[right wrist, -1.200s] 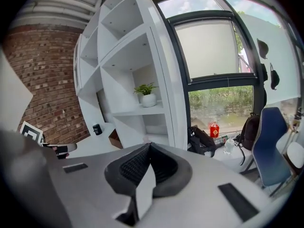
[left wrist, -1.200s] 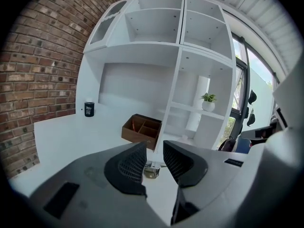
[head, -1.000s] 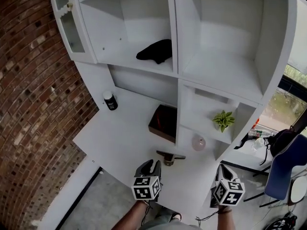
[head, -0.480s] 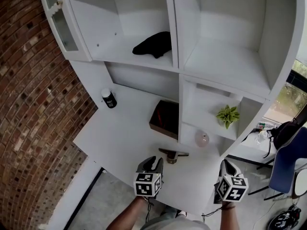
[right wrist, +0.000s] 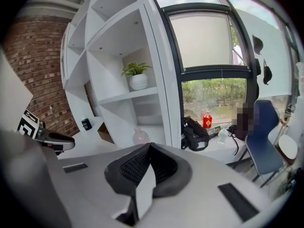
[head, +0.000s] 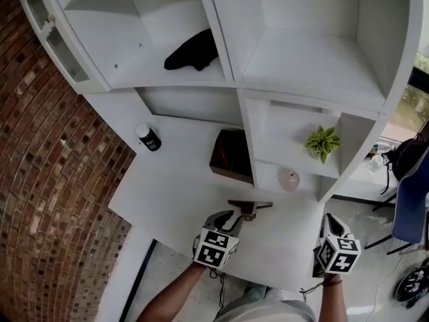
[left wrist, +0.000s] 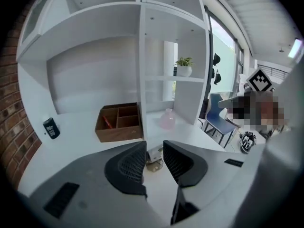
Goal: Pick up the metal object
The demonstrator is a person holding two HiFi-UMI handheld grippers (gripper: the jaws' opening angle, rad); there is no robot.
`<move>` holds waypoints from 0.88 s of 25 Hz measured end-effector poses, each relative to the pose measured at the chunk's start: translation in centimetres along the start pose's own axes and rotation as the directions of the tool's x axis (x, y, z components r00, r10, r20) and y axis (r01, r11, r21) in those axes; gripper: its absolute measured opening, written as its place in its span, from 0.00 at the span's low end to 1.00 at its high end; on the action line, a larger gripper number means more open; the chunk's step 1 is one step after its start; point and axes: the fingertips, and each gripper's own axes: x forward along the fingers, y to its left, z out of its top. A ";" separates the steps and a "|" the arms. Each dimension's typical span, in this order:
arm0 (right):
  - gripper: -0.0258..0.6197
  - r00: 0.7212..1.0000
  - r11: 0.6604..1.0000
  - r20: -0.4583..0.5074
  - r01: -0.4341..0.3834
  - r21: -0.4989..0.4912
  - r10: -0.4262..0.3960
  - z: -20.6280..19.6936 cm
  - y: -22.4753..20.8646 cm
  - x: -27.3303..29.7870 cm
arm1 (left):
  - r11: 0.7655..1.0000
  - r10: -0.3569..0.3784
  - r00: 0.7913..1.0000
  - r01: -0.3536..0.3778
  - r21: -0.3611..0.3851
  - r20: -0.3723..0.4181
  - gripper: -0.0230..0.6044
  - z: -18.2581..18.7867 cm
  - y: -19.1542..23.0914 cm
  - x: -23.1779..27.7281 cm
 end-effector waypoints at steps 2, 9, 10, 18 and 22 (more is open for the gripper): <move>0.04 1.000 1.000 -0.012 0.020 0.009 -0.020 -0.7 -0.7 0.0 | 0.998 -0.029 0.999 0.030 0.059 -0.029 0.21 -0.1 -0.3 0.7; 0.04 0.996 0.997 -0.055 0.071 0.037 -0.069 -2.6 -2.6 0.0 | 0.967 -0.123 0.981 0.153 0.205 -0.149 0.21 -1.5 -1.6 3.3; 0.04 0.996 0.996 -0.059 0.075 0.038 -0.073 -2.8 -2.8 0.1 | 0.959 -0.132 0.977 0.169 0.227 -0.168 0.21 -1.7 -1.8 3.6; 0.04 0.991 0.994 -0.095 0.097 0.053 -0.092 -4.7 -4.0 0.8 | 0.882 -0.183 0.941 0.285 0.375 -0.285 0.21 -3.8 -2.5 5.9; 0.04 0.988 0.993 -0.116 0.108 0.042 -0.103 -6.1 -4.4 1.2 | 0.836 -0.174 0.932 0.310 0.453 -0.317 0.21 -4.4 -2.1 6.7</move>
